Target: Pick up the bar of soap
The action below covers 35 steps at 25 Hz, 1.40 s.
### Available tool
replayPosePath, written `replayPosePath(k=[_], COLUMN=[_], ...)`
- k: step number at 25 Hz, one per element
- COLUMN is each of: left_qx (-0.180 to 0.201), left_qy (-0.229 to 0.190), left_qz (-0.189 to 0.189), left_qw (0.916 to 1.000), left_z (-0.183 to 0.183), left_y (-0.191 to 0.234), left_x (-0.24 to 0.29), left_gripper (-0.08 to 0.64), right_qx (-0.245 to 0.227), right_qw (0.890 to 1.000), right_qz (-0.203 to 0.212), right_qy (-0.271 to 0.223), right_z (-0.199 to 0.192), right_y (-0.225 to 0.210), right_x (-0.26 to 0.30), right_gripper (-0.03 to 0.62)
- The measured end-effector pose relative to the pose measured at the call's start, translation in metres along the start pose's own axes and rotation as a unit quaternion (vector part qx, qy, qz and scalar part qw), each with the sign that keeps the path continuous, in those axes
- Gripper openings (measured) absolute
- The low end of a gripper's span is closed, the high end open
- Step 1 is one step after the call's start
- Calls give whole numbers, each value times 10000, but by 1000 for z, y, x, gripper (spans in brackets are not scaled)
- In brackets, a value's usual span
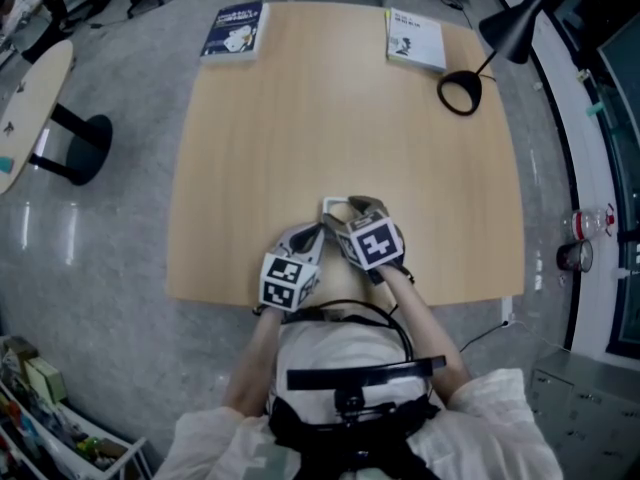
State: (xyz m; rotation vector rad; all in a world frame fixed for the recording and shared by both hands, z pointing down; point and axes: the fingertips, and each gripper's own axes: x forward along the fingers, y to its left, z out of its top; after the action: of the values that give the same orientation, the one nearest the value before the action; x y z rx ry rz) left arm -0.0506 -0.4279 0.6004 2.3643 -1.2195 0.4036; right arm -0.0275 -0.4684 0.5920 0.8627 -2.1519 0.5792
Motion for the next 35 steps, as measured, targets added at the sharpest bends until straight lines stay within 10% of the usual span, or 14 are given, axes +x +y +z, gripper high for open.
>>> replayPosePath(k=[20,35], left_qx=[34,857], left_qy=[10,419], left_qz=[61,-510], left_qw=[10000,9941], left_z=[9,12], left_y=[-1,-41], left_x=[5,29], left_gripper=[12,12], right_qx=[632,1924], right_qw=[9925,9787], right_qz=[-1013,-64], right_qy=[-258,-709], right_z=[-18,-40], right_y=[-80,-75], right_x=[-52,-56], right_gripper=[255,252])
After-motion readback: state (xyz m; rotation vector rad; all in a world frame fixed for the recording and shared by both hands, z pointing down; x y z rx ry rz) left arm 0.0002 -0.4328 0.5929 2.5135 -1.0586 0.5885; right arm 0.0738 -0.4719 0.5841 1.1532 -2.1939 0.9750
